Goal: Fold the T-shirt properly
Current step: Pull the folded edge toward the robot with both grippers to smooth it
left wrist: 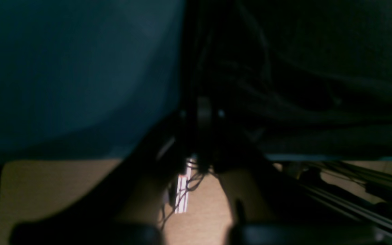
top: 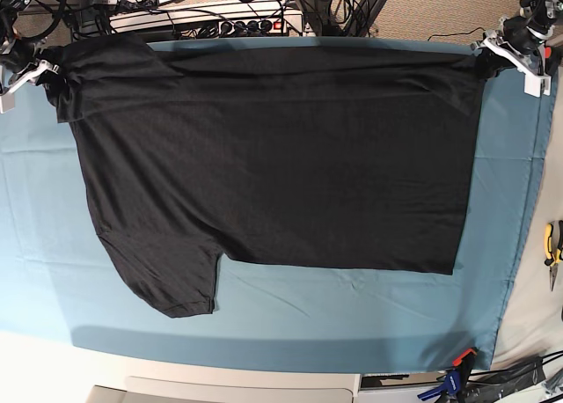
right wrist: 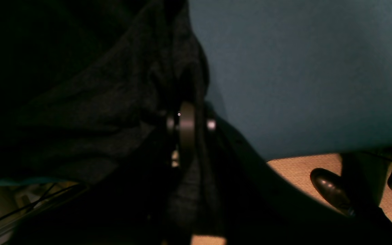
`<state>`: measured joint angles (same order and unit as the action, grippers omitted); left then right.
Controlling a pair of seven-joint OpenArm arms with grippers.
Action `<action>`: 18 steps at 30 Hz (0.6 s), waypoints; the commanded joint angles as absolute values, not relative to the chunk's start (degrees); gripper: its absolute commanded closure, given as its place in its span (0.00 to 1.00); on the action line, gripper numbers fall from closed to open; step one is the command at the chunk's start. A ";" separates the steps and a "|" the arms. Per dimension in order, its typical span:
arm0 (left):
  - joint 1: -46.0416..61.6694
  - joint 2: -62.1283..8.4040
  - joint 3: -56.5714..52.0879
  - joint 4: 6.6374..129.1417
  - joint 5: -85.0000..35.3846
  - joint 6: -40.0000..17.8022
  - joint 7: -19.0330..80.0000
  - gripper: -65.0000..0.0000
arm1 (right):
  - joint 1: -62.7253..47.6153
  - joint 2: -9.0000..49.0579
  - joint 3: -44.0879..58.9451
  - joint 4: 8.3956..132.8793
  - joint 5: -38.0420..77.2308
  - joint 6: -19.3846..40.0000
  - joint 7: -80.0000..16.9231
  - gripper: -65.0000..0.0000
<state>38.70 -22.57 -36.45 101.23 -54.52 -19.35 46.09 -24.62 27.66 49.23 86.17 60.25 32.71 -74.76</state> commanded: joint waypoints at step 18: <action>39.22 -23.51 -36.95 102.02 -51.09 -19.59 44.99 0.62 | -24.75 29.36 50.11 86.96 57.32 35.16 -70.87 0.62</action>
